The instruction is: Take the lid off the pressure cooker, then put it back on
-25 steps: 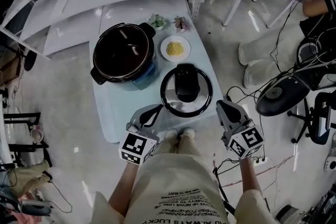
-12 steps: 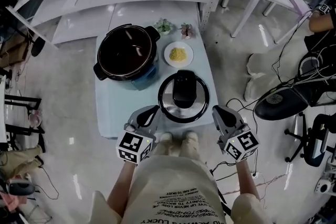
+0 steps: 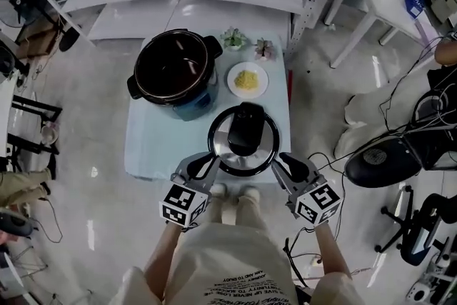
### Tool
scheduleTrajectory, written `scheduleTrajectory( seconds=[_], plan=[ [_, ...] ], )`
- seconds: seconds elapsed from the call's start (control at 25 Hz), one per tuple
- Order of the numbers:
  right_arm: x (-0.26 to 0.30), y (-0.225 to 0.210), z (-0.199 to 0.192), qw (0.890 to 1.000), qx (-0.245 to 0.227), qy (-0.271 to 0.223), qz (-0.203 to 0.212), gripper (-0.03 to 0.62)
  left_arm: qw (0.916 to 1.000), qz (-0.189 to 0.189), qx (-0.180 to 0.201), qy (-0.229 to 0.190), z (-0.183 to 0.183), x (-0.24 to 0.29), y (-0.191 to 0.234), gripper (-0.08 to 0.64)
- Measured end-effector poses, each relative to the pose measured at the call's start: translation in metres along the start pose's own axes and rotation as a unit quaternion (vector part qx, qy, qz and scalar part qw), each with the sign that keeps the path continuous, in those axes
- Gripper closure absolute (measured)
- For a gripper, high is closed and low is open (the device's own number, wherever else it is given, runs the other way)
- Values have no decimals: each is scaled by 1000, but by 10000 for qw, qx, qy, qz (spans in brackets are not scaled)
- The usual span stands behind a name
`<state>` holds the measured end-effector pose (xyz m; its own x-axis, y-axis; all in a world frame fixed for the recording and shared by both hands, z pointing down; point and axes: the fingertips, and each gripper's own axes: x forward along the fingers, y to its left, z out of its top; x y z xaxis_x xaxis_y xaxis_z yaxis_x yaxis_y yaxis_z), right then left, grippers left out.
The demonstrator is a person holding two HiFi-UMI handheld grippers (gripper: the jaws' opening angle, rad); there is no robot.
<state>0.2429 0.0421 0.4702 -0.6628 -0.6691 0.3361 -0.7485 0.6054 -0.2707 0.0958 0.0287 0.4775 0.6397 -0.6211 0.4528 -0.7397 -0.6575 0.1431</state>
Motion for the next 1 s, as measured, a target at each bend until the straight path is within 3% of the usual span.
scheduleTrajectory(
  seconds=[0.08,0.16,0.24,0.36,0.52,0.8,1.0],
  plan=[
    [4,-2,-6,9998,-80,79,159,500,10000,39,-16,-32,-2,5,-3,522],
    [9,-5,-10,9993,-128,136,310,474,10000,16,0,-41,-4,13,-5,439],
    [14,-8,-14,9986,-201,195,444,451,9998,-44,213,36,-7,22,-8,379],
    [24,-11,-16,9971,-388,261,596,423,9981,-120,597,51,-8,32,-7,358],
    [41,-15,-25,9957,-553,347,651,358,9953,-516,793,183,-16,48,-6,294],
    [73,-21,-36,9906,-963,536,809,288,9816,-1154,1385,634,-37,80,3,241],
    [91,-22,-46,9849,-1262,694,965,276,9644,-1644,1916,783,-41,103,3,237]
  ],
)
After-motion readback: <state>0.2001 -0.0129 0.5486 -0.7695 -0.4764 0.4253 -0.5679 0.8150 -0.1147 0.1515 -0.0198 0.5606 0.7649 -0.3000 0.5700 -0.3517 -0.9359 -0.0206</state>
